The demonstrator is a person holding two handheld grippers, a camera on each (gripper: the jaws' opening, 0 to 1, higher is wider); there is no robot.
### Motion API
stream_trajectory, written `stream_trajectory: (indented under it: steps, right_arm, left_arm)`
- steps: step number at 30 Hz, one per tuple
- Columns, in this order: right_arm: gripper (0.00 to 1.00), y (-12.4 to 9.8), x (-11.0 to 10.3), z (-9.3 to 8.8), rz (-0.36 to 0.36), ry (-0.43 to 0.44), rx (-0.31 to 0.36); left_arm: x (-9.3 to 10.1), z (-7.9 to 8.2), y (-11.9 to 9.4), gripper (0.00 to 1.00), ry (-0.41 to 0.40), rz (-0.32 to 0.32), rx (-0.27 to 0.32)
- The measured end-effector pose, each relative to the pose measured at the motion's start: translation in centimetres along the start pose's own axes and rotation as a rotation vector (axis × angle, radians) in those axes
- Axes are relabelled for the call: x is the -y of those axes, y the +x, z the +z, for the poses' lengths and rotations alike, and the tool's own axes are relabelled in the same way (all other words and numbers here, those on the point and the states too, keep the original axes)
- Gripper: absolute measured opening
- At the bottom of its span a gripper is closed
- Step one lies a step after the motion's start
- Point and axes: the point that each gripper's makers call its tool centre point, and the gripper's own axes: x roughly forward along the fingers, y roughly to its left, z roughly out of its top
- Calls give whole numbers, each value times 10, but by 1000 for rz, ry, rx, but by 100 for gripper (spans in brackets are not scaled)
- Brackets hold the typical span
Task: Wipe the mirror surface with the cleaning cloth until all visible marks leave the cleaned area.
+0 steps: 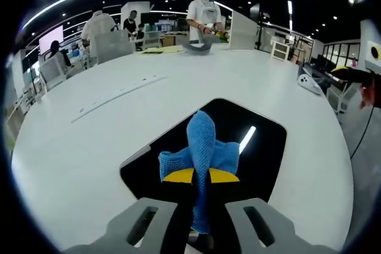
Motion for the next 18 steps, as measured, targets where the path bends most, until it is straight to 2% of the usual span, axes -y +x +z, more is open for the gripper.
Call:
stream_trajectory:
  steps: [18]
  right_arm:
    - [97,6,-12,0,19,5,-4]
  left_arm:
    - [-14,-9,-13,5,-2,5,-1]
